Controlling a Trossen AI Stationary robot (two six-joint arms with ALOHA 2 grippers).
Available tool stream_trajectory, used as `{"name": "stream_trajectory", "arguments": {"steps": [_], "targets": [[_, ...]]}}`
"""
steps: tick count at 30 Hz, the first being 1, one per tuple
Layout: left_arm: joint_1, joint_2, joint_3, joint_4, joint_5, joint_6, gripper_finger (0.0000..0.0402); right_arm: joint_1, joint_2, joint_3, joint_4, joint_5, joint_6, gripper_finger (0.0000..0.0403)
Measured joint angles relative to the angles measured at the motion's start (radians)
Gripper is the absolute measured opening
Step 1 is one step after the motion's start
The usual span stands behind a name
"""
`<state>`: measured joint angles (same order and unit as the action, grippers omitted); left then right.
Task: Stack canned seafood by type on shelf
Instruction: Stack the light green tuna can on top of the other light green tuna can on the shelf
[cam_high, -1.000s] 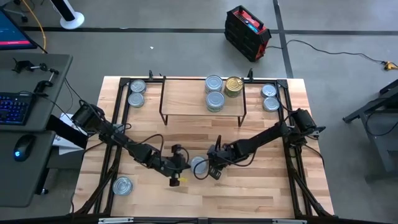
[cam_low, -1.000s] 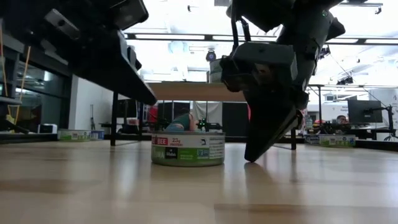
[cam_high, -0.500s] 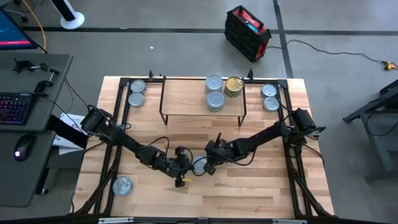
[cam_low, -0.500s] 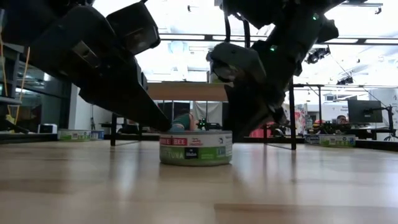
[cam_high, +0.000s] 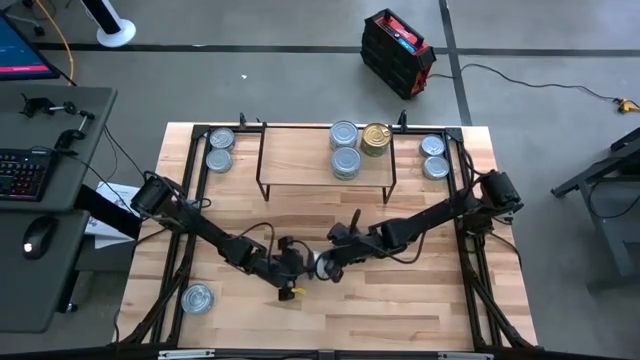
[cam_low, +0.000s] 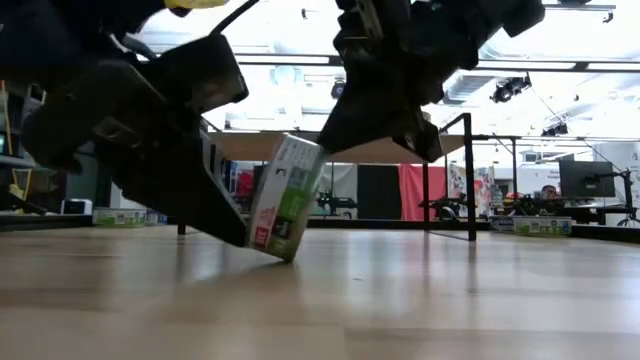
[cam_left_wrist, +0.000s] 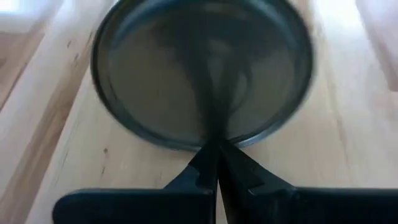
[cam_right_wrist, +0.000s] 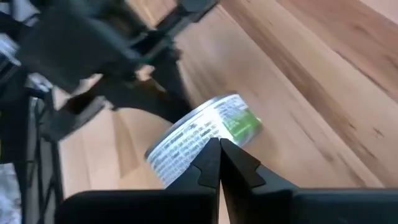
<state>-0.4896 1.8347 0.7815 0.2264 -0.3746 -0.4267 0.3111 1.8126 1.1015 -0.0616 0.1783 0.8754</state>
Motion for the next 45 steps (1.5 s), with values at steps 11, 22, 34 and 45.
{"name": "stream_trajectory", "arguments": {"steps": [11,22,34,45], "targets": [[0.008,0.001,0.000,0.027,0.007,-0.074,0.0000,0.000,0.003,-0.003,0.041,0.002,-0.024,0.0000],[0.012,-0.001,0.001,0.122,0.007,-0.122,0.0000,-0.001,0.004,-0.003,0.091,0.004,-0.043,0.0000],[0.012,-0.001,0.003,0.292,-0.037,-0.170,0.0000,-0.001,0.001,-0.003,0.094,-0.024,-0.099,0.0000],[0.005,-0.139,0.005,0.174,0.068,-0.150,0.0000,-0.002,-0.139,-0.004,0.038,0.054,-0.173,0.0000]]}}
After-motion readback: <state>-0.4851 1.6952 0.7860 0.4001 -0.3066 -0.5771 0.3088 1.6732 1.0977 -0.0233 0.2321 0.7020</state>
